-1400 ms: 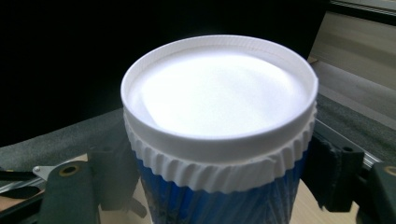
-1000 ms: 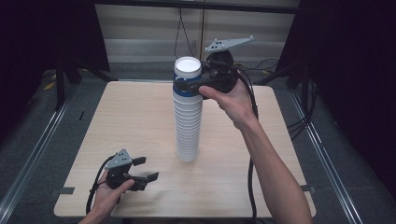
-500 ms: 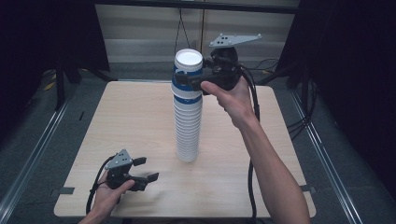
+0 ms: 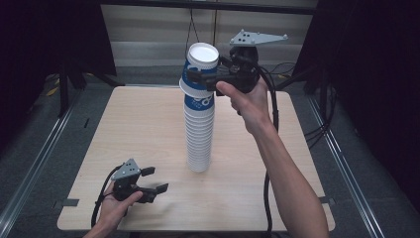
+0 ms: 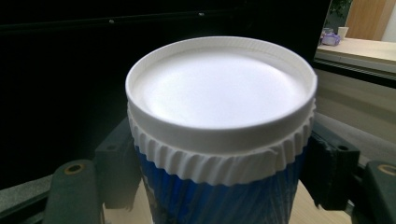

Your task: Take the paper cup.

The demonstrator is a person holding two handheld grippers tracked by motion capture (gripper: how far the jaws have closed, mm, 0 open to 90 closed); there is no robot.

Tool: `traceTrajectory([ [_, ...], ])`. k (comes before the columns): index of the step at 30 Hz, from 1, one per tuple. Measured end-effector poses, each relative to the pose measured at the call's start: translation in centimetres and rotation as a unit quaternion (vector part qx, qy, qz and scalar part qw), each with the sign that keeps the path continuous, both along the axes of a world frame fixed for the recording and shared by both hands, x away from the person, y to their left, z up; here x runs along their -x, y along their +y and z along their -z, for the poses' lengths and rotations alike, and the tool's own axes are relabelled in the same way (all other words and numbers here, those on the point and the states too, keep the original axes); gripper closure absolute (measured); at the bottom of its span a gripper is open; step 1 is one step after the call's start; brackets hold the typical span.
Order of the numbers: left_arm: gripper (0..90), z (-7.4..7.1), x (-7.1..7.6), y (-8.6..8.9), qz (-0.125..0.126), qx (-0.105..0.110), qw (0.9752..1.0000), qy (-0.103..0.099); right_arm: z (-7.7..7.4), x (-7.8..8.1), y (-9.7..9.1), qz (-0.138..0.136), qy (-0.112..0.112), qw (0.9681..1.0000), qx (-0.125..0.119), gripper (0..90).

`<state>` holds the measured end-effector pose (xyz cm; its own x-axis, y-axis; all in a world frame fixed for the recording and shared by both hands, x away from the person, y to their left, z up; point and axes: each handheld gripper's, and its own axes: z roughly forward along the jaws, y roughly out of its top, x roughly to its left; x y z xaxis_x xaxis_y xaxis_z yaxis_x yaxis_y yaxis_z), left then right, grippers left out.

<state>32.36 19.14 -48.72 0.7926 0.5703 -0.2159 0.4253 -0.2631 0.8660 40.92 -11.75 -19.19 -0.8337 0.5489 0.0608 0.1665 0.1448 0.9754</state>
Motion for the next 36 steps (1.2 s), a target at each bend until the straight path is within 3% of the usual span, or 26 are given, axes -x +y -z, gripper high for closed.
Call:
traceTrajectory([
  [19,17.4,0.0,0.0,0.0,0.008,0.001,0.9999,-0.006,-0.8,1.1,-1.6,0.012,-0.022,0.9987,-0.045,25.5],
  [24,17.5,0.0,0.1,-0.1,0.015,0.002,0.9999,-0.007,-0.3,1.2,-2.9,0.024,-0.019,0.9972,-0.069,25.5],
  [32,17.6,0.0,0.0,-0.2,0.012,-0.001,0.9999,-0.005,-0.7,2.0,-5.1,0.035,-0.023,0.9944,-0.097,25.5],
  [36,17.6,0.1,0.0,-0.3,0.014,-0.001,0.9999,-0.002,-0.4,2.7,-6.2,0.043,-0.026,0.9937,-0.1,25.6],
])
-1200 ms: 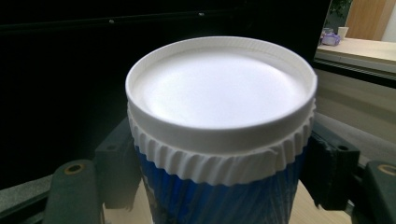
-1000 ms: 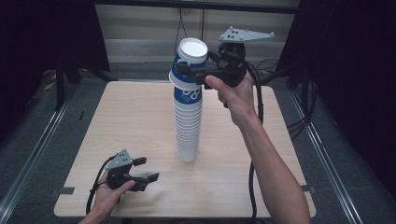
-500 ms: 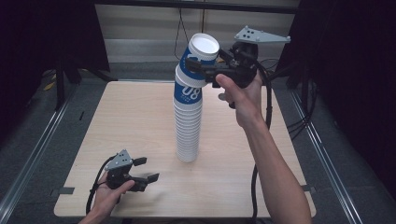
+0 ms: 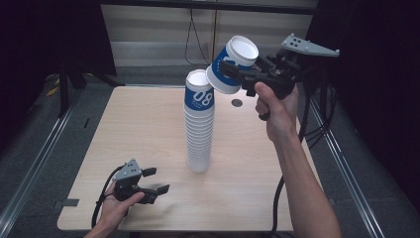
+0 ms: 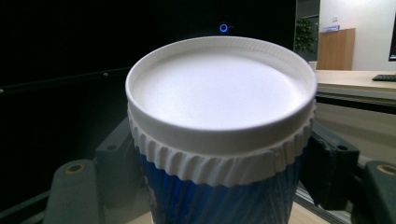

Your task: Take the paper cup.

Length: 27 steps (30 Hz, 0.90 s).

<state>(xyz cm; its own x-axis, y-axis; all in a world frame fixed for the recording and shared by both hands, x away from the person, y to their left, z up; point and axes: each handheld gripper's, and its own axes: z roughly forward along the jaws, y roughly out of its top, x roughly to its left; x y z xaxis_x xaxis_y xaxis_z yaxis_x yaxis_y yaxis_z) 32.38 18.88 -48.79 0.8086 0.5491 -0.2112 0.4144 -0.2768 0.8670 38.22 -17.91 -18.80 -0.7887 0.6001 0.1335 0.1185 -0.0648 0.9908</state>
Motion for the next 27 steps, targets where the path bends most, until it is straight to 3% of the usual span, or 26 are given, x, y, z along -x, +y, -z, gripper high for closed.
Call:
traceTrajectory([
  [14,17.6,0.0,0.1,-0.2,0.001,-0.005,1.0,-0.007,1.3,2.4,-3.7,0.028,0.001,0.9993,0.024,25.5],
  [16,17.6,-0.1,0.3,-0.5,0.011,-0.011,0.9998,-0.015,2.0,2.8,-4.2,0.03,0.01,0.9985,0.044,25.5],
  [20,17.5,-0.2,0.3,-0.9,0.017,-0.019,0.9995,-0.018,3.2,3.0,-4.6,0.027,0.022,0.9981,0.05,25.5],
  [27,17.6,-0.6,0.4,-1.2,0.02,-0.006,0.9997,-0.014,5.9,3.1,-4.6,0.024,0.039,0.9967,0.067,25.5],
])
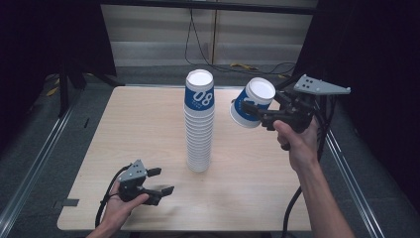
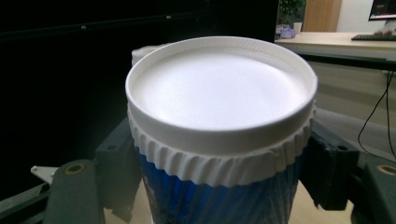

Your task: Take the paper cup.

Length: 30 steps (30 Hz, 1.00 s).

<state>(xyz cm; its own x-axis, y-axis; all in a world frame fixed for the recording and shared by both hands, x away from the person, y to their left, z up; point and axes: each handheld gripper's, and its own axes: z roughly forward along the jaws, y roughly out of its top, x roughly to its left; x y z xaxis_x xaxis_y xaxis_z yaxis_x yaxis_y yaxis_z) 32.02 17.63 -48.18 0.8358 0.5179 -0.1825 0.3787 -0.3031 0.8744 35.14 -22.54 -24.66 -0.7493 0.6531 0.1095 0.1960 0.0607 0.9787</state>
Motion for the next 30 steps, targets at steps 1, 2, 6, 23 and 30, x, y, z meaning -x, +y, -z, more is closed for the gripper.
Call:
traceTrajectory([
  [1,17.6,-0.1,0.1,0.0,0.002,0.002,1.0,-0.001,0.4,0.0,0.0,-0.001,0.005,1.0,0.0,25.5],
  [2,17.6,-0.1,0.1,-0.1,0.003,0.004,1.0,0.001,1.0,0.1,0.0,0.001,0.007,1.0,0.004,25.5],
  [6,17.3,-0.6,0.1,-0.2,0.018,0.018,0.9996,0.009,2.2,0.0,-0.2,0.002,0.015,0.9999,0.008,25.4],
  [23,16.3,-2.9,-1.1,-2.0,0.044,0.018,0.9989,0.0,8.3,0.5,1.9,-0.029,0.06,0.9972,0.032,25.5],
  [30,16.5,-4.4,-2.0,-3.5,0.066,0.018,0.9977,0.0,10.3,0.2,3.2,-0.054,0.076,0.9952,0.029,25.4],
])
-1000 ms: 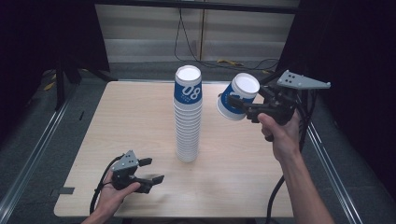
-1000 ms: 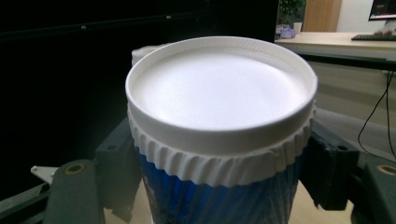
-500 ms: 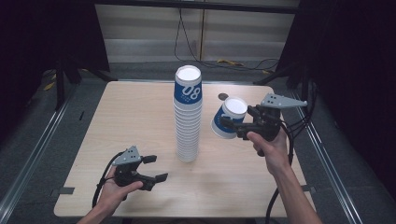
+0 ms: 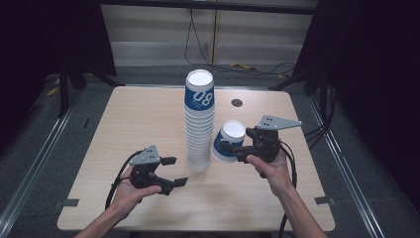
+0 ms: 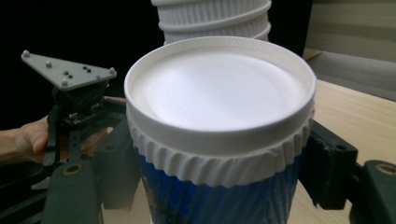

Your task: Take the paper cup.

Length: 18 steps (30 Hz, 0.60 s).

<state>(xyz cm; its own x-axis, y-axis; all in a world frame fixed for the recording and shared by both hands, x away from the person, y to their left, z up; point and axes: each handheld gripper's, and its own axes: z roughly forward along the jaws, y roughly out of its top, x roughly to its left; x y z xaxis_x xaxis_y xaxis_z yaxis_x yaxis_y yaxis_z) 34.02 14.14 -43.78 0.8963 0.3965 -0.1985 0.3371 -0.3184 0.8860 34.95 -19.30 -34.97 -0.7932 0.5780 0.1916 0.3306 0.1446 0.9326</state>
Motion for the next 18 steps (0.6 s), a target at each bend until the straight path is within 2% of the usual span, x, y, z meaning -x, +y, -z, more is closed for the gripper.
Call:
traceTrajectory([
  [5,16.5,-0.9,-0.1,-0.9,0.005,0.014,0.9998,-0.012,0.8,0.2,0.8,-0.012,0.002,0.9999,0.006,25.3],
  [8,16.5,-0.9,0.2,-1.6,0.015,0.006,0.9997,-0.021,2.3,0.9,1.4,-0.02,0.013,0.9997,0.006,25.2],
  [9,16.5,-0.8,0.3,-1.8,0.015,0.006,0.9996,-0.022,2.3,0.9,1.4,-0.02,0.013,0.9997,0.006,25.2],
  [10,16.5,-0.7,0.4,-2.0,0.018,0.005,0.9996,-0.021,2.6,1.0,1.4,-0.021,0.016,0.9996,0.005,25.2],
  [15,16.5,-0.3,0.9,-2.6,0.02,0.025,0.9994,-0.016,3.5,1.1,1.7,-0.026,0.028,0.9992,0.008,25.2],
  [18,16.5,0.1,1.4,-2.7,0.035,0.019,0.9992,-0.01,3.9,1.0,1.7,-0.033,0.03,0.999,-0.008,25.2],
])
